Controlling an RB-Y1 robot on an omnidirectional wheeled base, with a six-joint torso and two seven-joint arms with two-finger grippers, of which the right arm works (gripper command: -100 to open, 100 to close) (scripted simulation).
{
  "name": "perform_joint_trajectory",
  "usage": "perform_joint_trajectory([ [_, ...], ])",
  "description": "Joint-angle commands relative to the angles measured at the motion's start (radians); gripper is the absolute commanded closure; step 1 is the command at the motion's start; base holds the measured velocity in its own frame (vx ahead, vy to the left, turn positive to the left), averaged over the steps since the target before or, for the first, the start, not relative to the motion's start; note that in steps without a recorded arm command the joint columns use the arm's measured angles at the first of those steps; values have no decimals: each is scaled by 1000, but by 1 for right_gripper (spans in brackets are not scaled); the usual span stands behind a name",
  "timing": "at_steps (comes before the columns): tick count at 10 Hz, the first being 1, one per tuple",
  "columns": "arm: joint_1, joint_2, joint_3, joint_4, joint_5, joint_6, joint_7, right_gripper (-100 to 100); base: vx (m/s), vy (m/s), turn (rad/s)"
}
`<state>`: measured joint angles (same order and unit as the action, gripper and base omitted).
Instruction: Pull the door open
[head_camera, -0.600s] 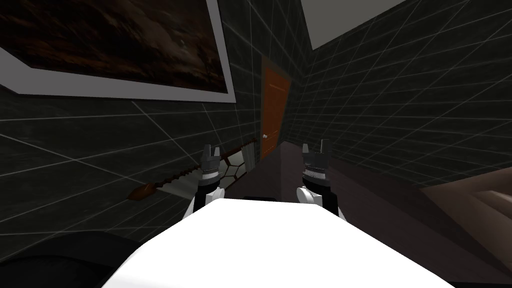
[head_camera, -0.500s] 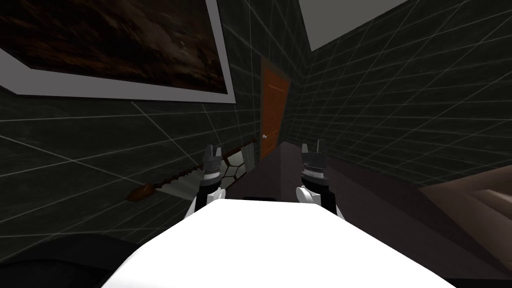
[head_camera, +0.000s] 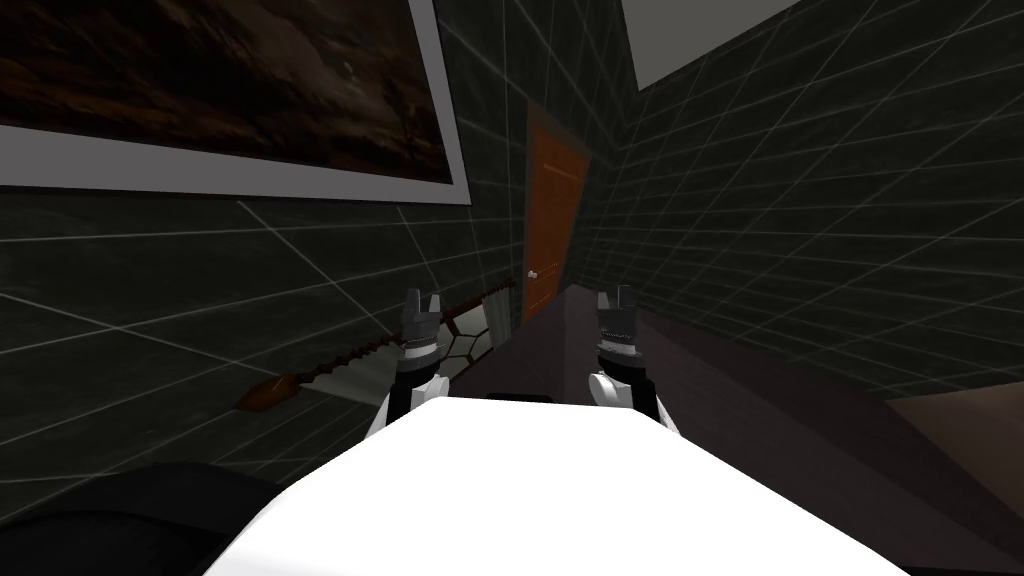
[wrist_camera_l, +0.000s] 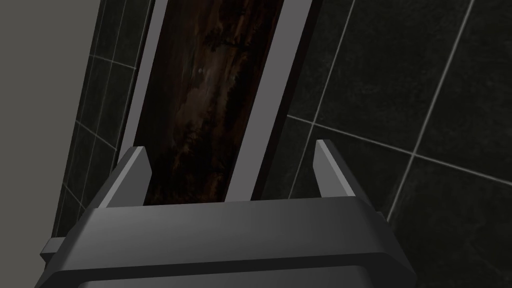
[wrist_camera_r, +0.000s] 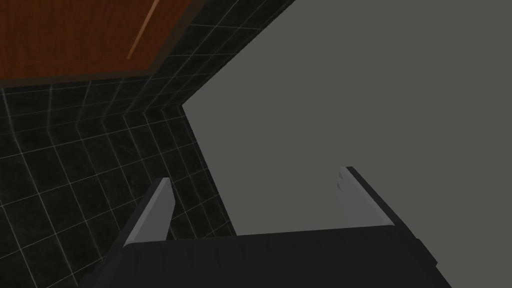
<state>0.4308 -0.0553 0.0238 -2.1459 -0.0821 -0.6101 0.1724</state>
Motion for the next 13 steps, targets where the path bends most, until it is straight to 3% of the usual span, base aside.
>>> perform_joint_trajectory([
  [1, -9, -5, 1, 28, 11, -7, 20, -100, 98, -32, 45],
  [13, -99, -49, -3, 287, 92, -77, 165, -100, 93, -35, 51],
])
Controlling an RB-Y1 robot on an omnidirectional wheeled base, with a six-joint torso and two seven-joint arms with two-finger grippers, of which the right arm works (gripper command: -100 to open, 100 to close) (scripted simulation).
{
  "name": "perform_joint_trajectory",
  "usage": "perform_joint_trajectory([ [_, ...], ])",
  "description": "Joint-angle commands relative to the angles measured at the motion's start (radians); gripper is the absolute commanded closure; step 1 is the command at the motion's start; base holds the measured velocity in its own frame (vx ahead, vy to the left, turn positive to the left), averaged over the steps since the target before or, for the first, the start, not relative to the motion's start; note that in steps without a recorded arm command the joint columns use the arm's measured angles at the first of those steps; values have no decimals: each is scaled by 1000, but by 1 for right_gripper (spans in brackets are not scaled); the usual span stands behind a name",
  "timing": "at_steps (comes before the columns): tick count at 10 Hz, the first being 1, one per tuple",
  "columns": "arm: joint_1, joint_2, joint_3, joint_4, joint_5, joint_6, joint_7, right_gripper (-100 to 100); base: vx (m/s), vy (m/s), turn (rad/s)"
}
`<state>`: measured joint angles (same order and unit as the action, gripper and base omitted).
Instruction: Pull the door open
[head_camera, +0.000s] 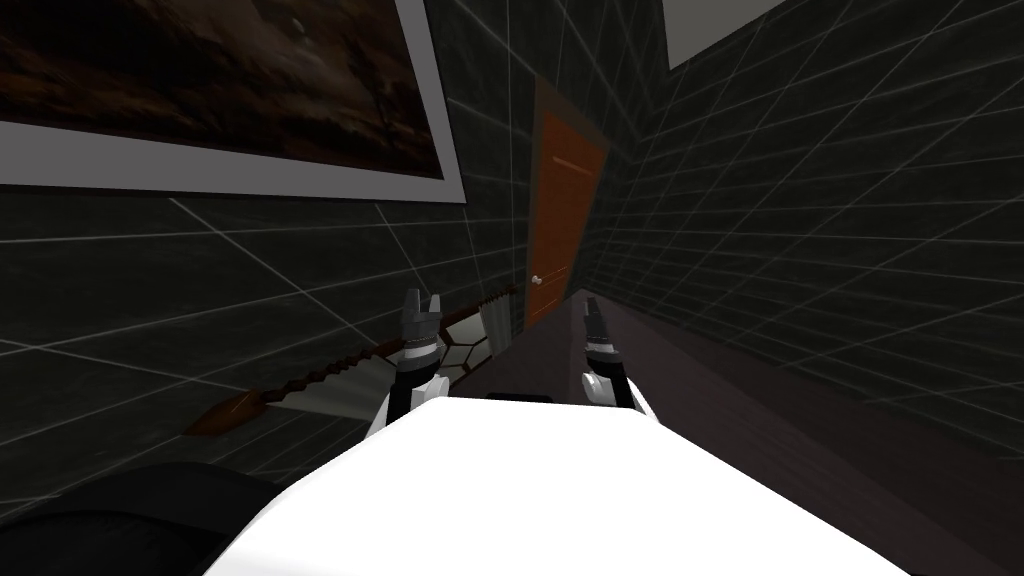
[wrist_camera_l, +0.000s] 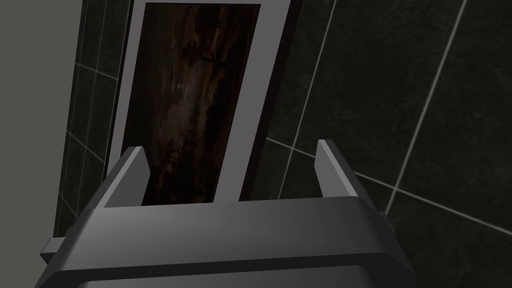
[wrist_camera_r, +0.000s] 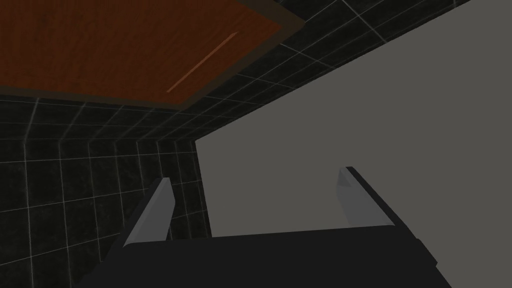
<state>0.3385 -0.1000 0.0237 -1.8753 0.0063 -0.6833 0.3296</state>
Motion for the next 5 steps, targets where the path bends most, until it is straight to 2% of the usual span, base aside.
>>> perform_joint_trajectory([
  [1, -15, -8, -3, 41, 11, -11, 21, -100, 90, -48, 52],
  [5, -49, -23, -4, 139, 41, -38, 76, -100, 88, -40, 62],
])
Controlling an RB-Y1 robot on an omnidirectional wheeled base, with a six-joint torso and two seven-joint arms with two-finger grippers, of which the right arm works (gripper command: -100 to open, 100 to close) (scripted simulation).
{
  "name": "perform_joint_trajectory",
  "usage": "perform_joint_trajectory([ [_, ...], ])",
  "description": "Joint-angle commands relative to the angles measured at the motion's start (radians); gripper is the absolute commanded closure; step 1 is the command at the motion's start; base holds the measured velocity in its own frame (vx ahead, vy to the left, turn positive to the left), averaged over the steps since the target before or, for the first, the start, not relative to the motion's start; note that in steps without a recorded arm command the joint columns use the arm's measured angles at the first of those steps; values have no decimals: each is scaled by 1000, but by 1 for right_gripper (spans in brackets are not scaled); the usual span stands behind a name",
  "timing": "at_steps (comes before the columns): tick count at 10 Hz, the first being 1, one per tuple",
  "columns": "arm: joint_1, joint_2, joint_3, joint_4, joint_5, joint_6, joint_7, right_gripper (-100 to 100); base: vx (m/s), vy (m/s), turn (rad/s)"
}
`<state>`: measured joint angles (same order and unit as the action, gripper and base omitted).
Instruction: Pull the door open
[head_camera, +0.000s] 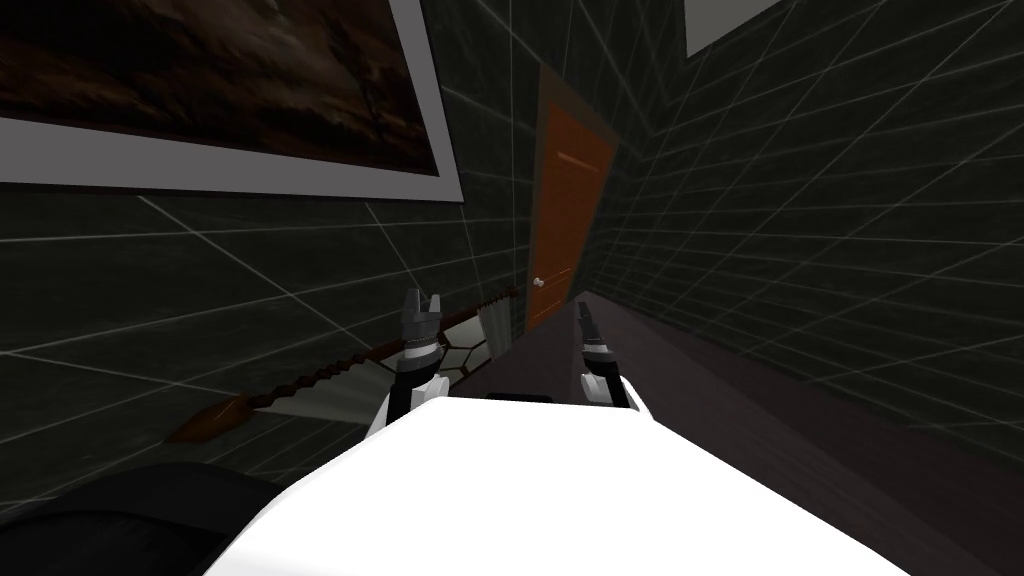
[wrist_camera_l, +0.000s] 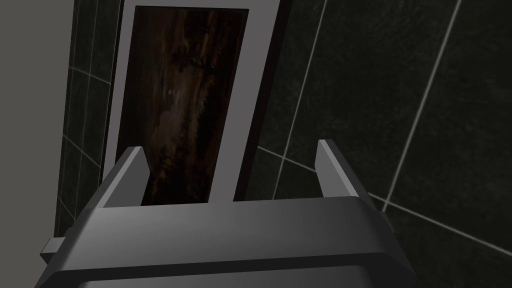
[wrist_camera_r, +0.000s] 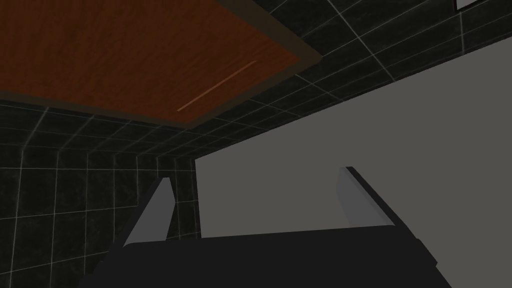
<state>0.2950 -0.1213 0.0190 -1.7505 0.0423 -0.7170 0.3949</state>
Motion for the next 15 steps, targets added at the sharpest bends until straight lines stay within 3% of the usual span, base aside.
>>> perform_joint_trajectory([
  [1, -14, -5, 0, 39, 13, -11, 25, -100, 85, -43, 58],
  [6, -59, -24, -2, 170, 54, -46, 97, -100, 95, -52, 62],
  [7, -59, -24, -2, 170, 54, -46, 97, -100, 52, -33, 18],
  [15, -134, -52, -5, 385, 121, -104, 217, -100, 88, -47, 61],
])
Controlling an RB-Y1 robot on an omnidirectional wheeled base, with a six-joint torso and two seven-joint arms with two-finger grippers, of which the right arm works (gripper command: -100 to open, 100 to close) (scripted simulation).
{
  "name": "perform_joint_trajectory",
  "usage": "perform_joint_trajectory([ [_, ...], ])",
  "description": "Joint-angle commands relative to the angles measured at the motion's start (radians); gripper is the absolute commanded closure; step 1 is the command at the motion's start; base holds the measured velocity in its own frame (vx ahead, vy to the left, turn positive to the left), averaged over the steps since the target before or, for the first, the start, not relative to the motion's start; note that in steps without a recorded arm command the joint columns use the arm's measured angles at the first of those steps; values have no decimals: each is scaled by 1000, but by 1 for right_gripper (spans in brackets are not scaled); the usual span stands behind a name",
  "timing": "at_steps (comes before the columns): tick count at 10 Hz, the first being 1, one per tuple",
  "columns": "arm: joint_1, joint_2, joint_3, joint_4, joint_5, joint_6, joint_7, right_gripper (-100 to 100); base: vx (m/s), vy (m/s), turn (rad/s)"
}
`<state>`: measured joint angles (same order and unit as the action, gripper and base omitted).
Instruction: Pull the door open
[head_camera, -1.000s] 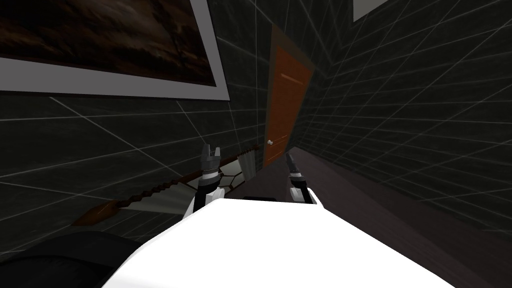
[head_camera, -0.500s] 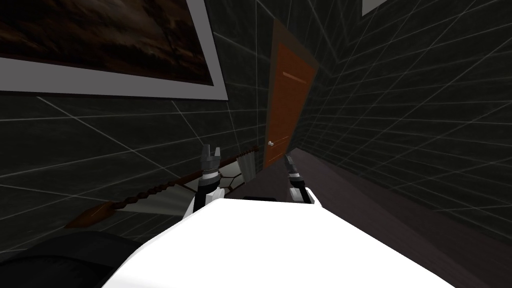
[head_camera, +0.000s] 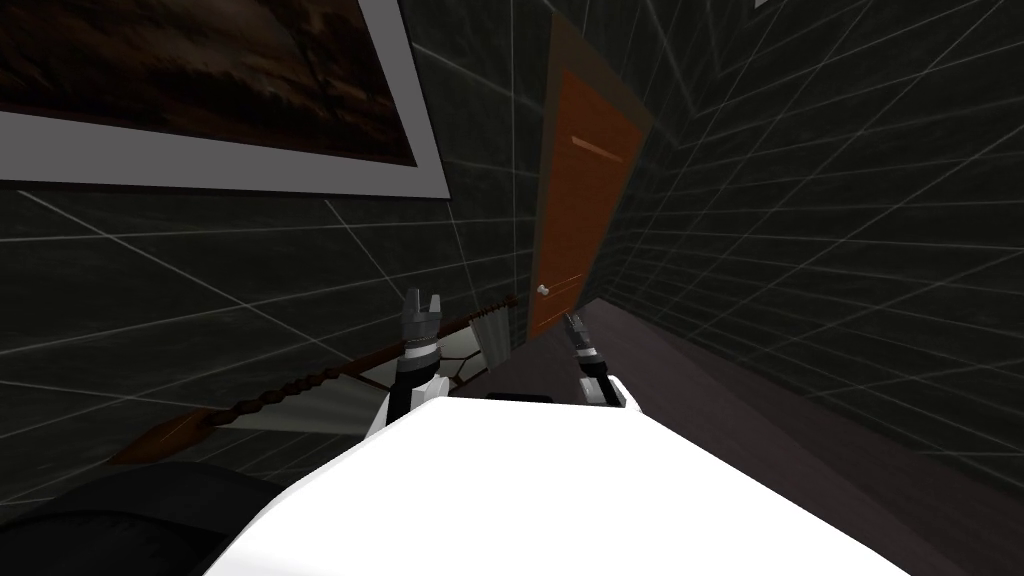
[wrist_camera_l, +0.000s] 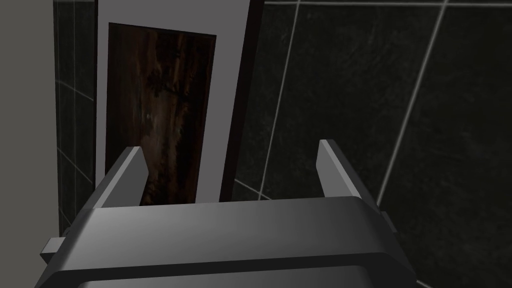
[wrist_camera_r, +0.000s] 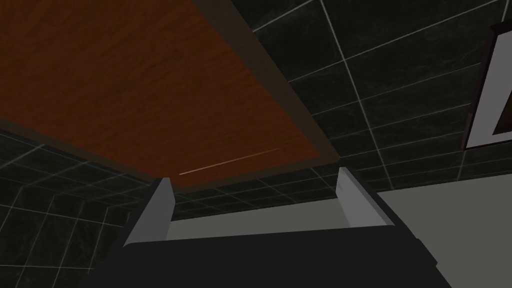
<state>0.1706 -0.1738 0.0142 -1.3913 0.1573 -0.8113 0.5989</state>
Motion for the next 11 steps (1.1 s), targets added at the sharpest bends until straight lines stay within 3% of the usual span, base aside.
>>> perform_joint_trajectory([
  [1, -19, -4, -1, 50, 14, -17, 28, -100, 92, -65, 73],
  [11, -109, -37, -4, 315, 95, -88, 174, -100, 85, -57, 62],
])
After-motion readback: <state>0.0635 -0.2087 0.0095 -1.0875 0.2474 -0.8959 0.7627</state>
